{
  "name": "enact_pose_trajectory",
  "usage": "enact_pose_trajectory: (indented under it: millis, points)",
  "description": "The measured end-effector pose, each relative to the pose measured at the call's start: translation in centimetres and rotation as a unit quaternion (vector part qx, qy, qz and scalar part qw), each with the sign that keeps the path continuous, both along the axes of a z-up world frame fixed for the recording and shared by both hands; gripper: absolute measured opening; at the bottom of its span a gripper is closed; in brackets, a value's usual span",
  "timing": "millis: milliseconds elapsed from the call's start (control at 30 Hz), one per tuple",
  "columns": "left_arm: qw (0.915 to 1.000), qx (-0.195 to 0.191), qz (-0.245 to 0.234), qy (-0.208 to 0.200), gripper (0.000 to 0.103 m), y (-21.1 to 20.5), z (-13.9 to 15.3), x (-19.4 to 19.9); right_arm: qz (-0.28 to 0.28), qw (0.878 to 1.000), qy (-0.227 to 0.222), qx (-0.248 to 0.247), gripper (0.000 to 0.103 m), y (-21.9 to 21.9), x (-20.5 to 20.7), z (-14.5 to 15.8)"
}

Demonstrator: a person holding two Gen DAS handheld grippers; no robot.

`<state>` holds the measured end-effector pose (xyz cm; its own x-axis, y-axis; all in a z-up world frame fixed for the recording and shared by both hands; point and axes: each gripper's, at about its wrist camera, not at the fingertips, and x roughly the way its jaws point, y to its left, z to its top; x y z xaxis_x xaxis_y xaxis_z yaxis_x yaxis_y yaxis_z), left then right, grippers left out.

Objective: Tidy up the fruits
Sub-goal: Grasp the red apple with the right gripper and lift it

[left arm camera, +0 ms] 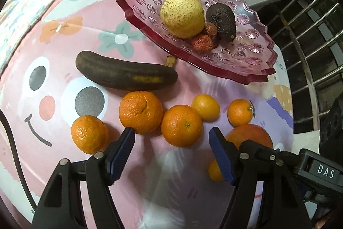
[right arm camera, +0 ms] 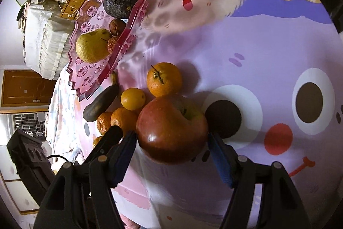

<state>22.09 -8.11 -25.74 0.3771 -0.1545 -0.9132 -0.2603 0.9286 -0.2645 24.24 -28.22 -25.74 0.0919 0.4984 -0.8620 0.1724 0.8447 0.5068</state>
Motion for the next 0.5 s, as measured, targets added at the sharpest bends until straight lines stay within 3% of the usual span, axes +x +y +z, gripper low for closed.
enact_pose_trajectory:
  millis: [267, 500]
  points:
    - [0.9996, 0.018, 0.019, -0.008, 0.069, -0.46, 0.07, -0.26, 0.006, 1.000, 0.001, 0.003, 0.071, -0.02, 0.42, -0.42]
    - [0.9998, 0.012, 0.014, -0.003, 0.063, -1.13, -0.24, -0.62, 0.012, 1.000, -0.001, -0.003, 0.069, 0.04, 0.57, -0.21]
